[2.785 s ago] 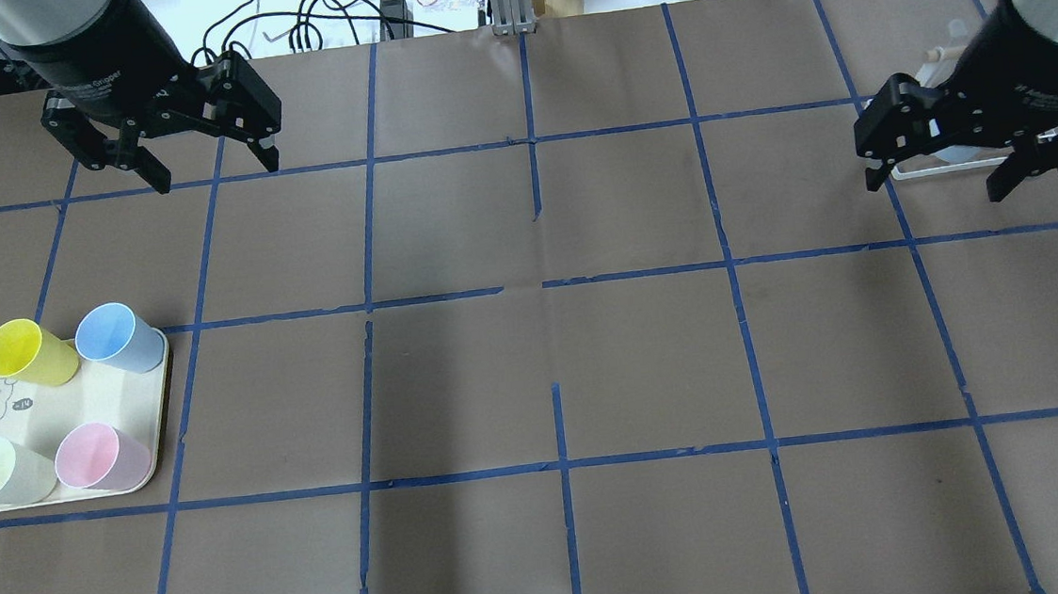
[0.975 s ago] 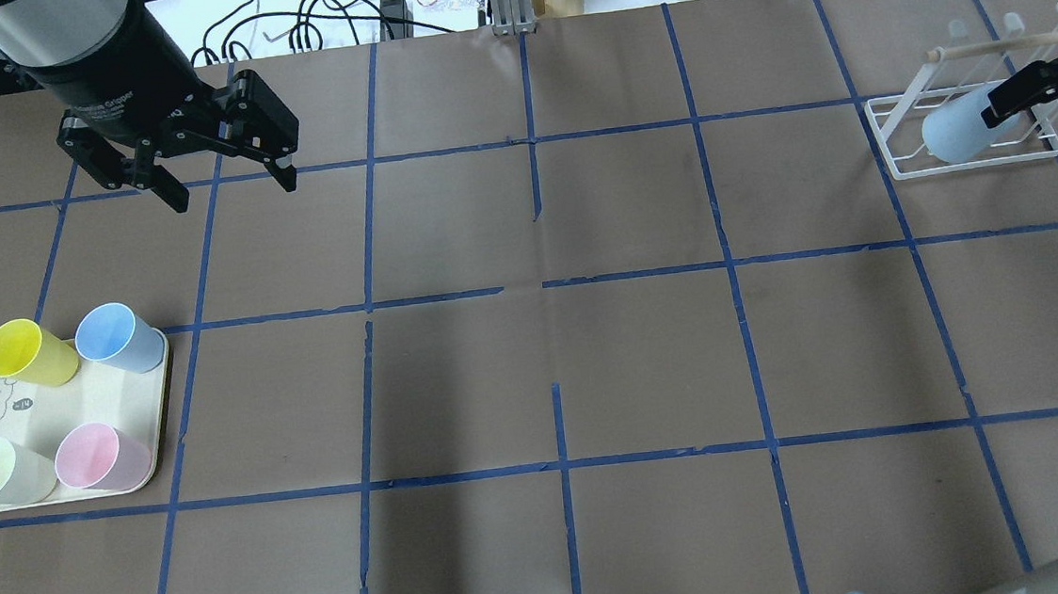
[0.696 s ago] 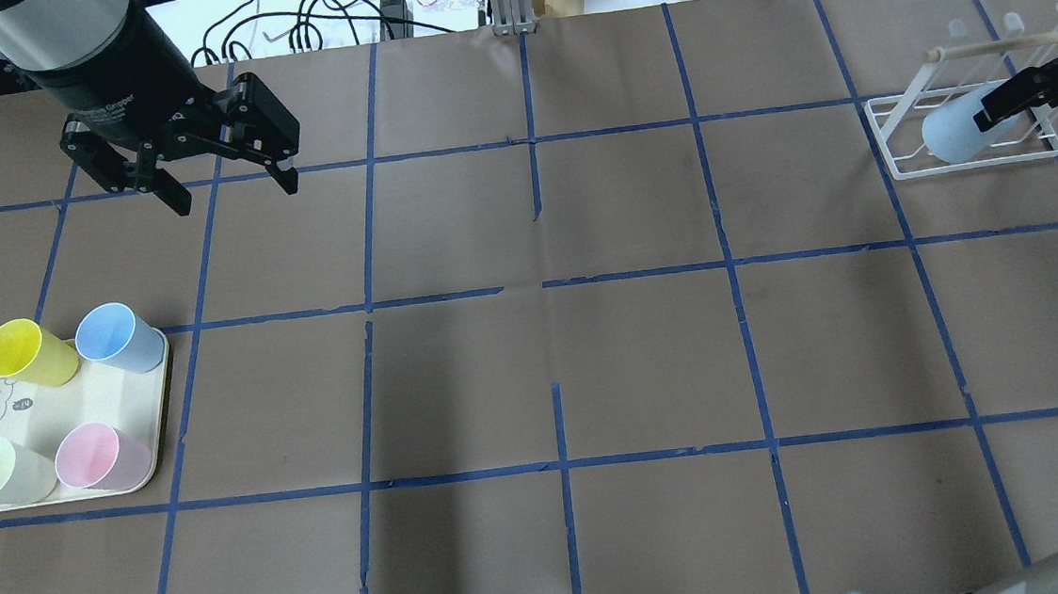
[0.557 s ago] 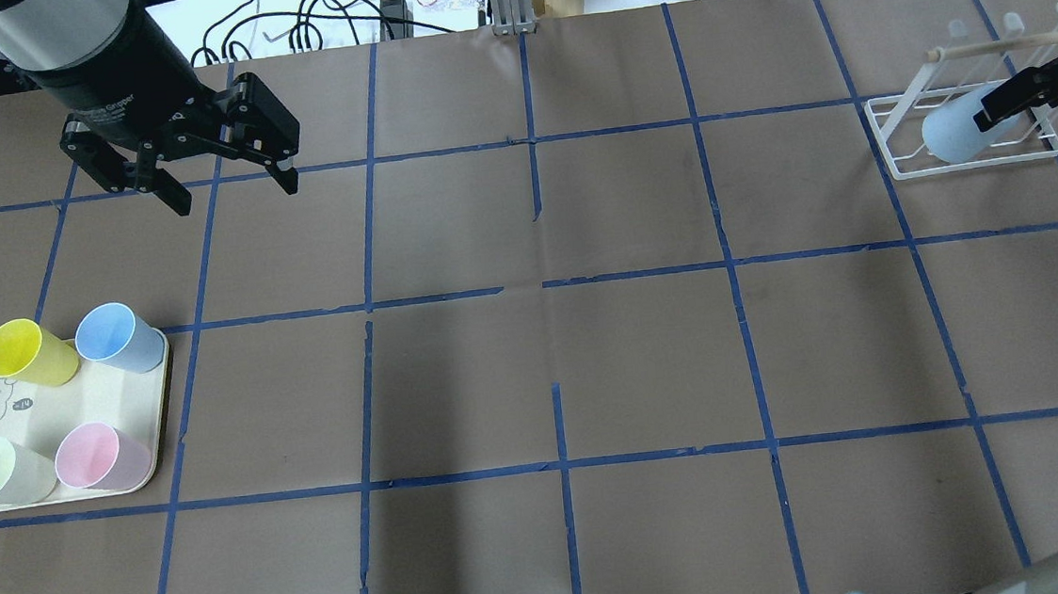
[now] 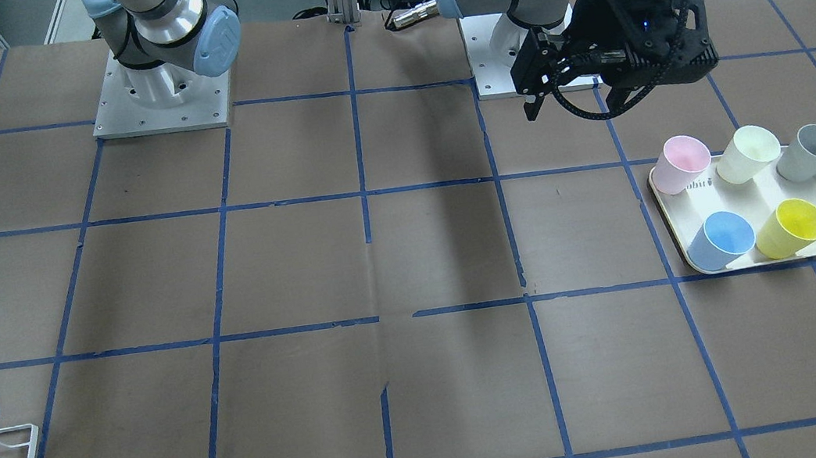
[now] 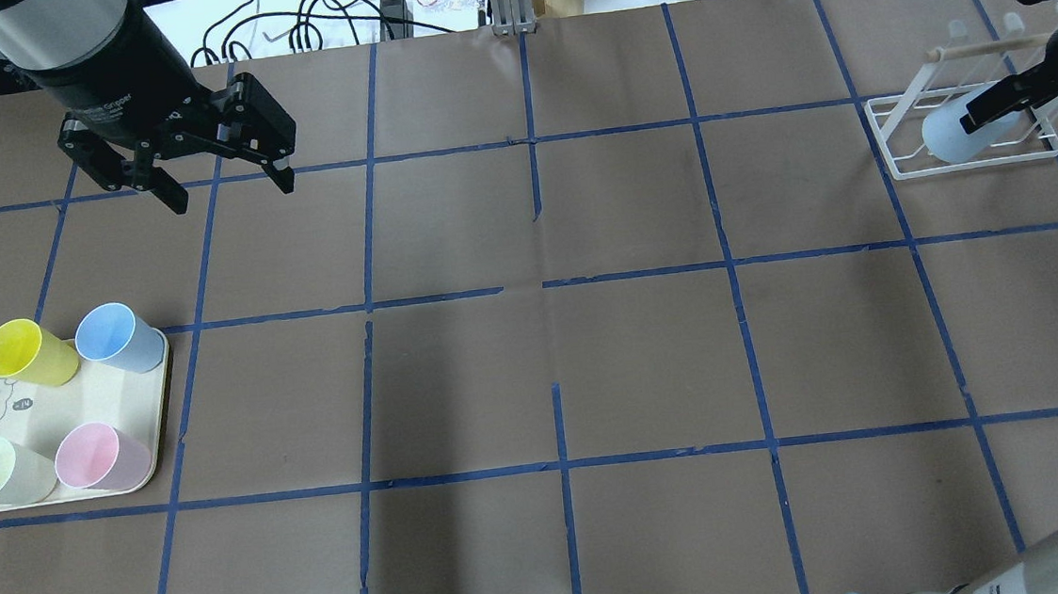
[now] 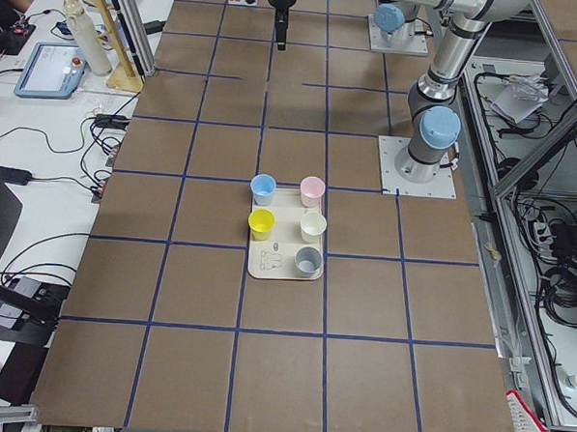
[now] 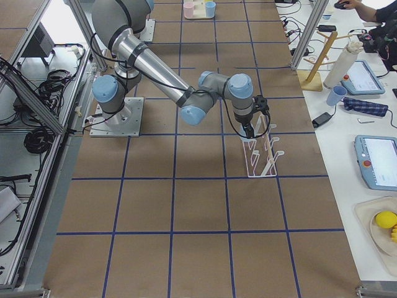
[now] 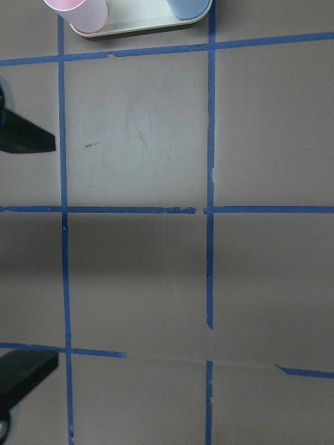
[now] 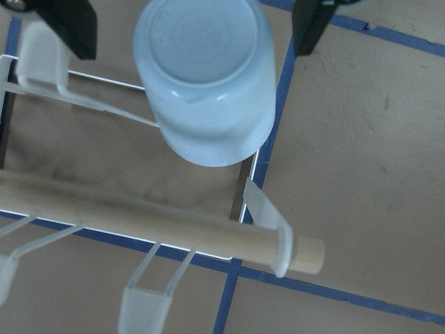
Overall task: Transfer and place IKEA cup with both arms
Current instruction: 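Lower the right gripper around the upside-down light blue cup and close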
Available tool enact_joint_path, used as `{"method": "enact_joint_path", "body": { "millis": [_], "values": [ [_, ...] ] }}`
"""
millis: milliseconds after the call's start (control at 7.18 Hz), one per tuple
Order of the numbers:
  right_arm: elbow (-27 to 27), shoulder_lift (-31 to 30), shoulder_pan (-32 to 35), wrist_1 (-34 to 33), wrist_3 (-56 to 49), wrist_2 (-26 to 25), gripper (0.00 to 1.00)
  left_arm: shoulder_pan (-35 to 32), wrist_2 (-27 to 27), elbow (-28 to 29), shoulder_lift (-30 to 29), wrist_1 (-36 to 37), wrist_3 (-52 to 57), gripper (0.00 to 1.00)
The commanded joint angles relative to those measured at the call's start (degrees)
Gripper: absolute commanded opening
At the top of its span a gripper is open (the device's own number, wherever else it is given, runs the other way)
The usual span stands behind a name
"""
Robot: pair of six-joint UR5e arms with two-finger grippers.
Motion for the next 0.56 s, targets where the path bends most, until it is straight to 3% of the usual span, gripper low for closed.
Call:
{"method": "enact_joint_path", "body": {
  "millis": [0, 418],
  "values": [
    [-0.03, 0.21, 0.11, -0.01, 0.24, 0.07, 1.0, 0.01, 0.09, 0.0, -0.01, -0.06, 0.02, 1.0],
    [-0.12, 0.3, 1.17, -0.01, 0.41, -0.01, 0.96, 0.01, 0.1, 0.0, -0.01, -0.06, 0.02, 1.0]
  ]
}}
